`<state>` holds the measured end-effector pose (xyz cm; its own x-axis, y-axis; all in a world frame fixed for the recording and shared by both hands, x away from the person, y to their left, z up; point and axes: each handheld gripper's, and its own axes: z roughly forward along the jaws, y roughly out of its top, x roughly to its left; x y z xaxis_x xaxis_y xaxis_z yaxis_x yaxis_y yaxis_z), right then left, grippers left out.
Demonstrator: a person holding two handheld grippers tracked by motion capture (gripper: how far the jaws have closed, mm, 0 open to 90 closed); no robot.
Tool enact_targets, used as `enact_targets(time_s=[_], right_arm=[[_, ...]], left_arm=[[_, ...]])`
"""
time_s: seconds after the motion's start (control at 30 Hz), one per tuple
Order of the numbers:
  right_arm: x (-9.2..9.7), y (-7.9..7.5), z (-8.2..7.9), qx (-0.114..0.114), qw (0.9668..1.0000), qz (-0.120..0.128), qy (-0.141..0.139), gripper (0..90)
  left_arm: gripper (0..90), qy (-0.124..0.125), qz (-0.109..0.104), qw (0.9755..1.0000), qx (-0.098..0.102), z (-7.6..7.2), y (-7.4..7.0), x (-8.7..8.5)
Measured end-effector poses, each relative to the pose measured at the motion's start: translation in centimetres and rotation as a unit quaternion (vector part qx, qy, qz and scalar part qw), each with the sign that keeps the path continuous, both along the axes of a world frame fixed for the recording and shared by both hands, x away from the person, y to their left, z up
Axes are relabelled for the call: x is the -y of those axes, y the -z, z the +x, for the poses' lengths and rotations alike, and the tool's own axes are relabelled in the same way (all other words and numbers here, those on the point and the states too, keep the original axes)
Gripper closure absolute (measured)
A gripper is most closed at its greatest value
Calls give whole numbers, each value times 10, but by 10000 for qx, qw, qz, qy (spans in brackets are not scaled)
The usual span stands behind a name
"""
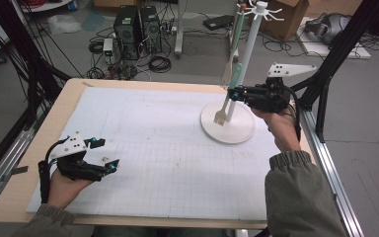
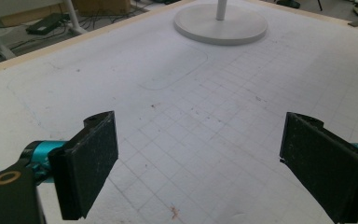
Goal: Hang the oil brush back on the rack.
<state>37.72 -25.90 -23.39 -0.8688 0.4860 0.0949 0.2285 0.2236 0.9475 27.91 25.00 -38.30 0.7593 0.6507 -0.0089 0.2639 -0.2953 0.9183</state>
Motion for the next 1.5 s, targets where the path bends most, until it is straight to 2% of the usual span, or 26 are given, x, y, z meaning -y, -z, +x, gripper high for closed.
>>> enact_targets(time_s=[0.97, 1.5], right_arm=[[5, -49, 26, 153, 9995, -58, 251, 842], [14, -69, 42, 67, 9988, -97, 481, 842]], left_arm=[[79, -146, -3, 9999, 17, -1, 1, -7], [61, -192, -33, 9998, 43, -2, 1, -9]])
